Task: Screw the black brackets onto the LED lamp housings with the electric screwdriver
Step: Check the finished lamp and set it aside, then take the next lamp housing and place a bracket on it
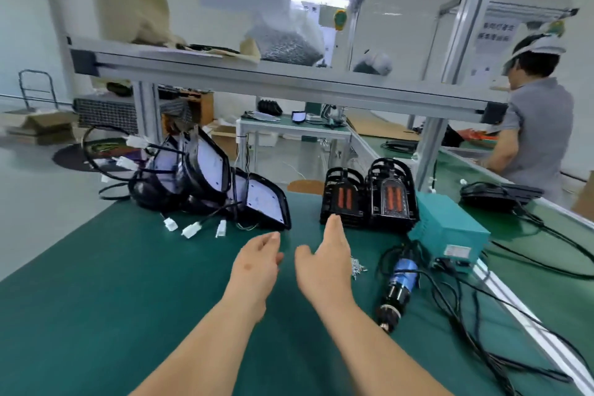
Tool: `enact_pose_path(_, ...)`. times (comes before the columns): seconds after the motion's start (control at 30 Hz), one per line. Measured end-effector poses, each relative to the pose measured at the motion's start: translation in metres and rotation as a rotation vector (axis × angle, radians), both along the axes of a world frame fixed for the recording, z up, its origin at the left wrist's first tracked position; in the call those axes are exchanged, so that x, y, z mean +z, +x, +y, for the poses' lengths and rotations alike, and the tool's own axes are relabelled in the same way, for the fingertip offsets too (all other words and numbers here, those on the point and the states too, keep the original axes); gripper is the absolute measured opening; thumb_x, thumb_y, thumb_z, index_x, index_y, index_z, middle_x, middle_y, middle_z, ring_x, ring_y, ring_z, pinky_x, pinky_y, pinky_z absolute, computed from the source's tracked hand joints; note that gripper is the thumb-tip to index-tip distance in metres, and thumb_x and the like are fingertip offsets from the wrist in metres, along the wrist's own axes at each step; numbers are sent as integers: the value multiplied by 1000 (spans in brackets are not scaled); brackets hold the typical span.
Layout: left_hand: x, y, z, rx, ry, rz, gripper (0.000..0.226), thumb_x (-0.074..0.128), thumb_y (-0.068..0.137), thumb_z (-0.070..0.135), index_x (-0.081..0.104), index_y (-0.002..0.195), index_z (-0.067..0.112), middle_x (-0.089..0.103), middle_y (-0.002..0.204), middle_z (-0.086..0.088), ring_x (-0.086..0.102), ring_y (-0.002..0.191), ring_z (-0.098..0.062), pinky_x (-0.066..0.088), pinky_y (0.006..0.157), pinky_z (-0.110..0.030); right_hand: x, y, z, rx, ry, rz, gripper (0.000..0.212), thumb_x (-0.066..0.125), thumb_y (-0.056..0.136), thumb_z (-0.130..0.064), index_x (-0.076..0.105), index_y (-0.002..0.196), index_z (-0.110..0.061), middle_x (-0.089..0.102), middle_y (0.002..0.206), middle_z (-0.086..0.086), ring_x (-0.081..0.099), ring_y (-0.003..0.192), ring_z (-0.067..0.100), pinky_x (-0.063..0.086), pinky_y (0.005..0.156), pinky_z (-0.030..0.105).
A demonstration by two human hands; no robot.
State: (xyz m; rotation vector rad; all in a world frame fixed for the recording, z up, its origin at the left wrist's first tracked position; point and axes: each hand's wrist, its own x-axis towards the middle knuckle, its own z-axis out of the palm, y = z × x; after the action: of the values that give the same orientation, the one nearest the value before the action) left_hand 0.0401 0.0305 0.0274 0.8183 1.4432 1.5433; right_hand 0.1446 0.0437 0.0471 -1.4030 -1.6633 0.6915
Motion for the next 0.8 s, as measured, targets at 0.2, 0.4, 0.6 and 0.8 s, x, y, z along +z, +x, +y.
enact_pose_path(0.2,-23,-42,3,93,8,-101,27,51,102,28,61,120,11,61,116,-16,61,95,-13,54,92,-39,-24,-54,13,85,-182,42,75,50,95,-13,10,158,-10,9,167,4,10,153,16,11,119,24)
enact_pose_path(0.4,-22,-53,17,45,67,-198,11,51,103,28,60,109,25,59,118,3,59,107,-9,53,70,-24,-40,-77,44,-10,-271,119,76,53,92,-17,16,158,-10,29,160,12,33,145,24,31,117,37)
enact_pose_path(0.6,-28,-57,19,26,107,-235,14,52,102,27,61,112,24,62,116,1,64,104,-8,53,75,-20,-40,-86,93,-175,-303,388,70,52,98,-31,21,157,-10,63,125,17,68,101,30,50,100,45)
enact_pose_path(0.8,-20,-64,26,-50,65,-342,17,53,101,30,61,113,20,63,114,-5,65,106,-16,56,83,-31,-25,-90,134,-190,-536,402,38,41,104,-39,55,116,-6,70,82,15,59,52,21,52,41,25)
